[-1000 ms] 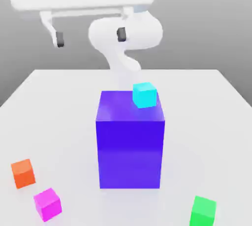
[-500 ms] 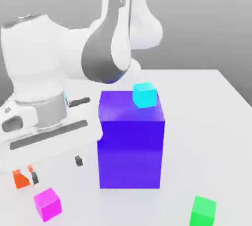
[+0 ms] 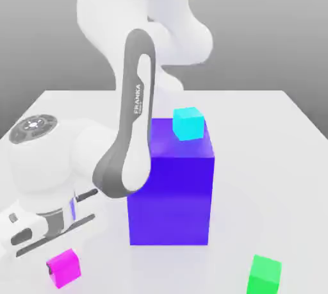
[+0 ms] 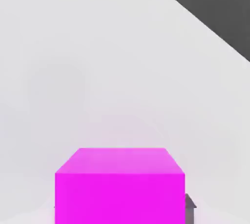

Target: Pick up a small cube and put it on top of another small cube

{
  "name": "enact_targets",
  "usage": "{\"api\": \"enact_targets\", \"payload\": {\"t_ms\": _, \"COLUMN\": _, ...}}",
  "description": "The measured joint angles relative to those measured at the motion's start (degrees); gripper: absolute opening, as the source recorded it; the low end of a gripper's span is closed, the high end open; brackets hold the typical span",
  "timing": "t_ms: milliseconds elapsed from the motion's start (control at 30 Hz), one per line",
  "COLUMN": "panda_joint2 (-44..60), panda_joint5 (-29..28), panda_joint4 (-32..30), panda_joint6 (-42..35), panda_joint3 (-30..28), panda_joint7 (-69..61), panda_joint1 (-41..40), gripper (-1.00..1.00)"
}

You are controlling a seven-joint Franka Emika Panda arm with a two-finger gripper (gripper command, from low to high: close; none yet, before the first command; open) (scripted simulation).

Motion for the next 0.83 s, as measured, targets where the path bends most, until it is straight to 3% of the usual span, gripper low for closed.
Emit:
{"api": "enact_targets", "payload": {"t_ms": 200, "panda_joint2": -8.9, "panda_joint5": -7.5, "panda_joint4": -2.4, "panda_joint6": -6.4, "panda_joint3": -6.3, "panda_joint7": 5.9, "panda_joint1": 5.1, "gripper": -1.0}}
{"api": "enact_targets", "payload": {"t_ms": 567, "panda_joint2": -15.3, "panda_joint5": -17.9, "panda_joint4": -1.2, "panda_joint6": -12.5, "panda_joint3": 3.0, "panda_joint7": 22.6, "panda_joint1": 26.0, "gripper": -1.0}}
{"api": "enact_targets", "payload": {"t_ms": 700, "panda_joint2": -10.2, "panda_joint5": -18.9, "panda_joint4": 0.9, "panda_joint6": -8.9, "panda_joint3": 7.4, "panda_joint7": 26.1, "panda_joint1": 31.6, "gripper": -1.0}}
{"api": "enact_targets", "payload": {"t_ms": 733, "panda_joint2": -8.4, "panda_joint5": -18.5, "panda_joint4": 1.2, "panda_joint6": -7.3, "panda_joint3": 8.1, "panda_joint7": 26.1, "panda_joint1": 31.8, "gripper": 1.0}}
{"api": "enact_targets", "payload": {"t_ms": 833, "panda_joint2": -8.4, "panda_joint5": -18.5, "panda_joint4": 1.2, "panda_joint6": -7.3, "panda_joint3": 8.1, "panda_joint7": 26.1, "panda_joint1": 31.8, "gripper": 1.0}}
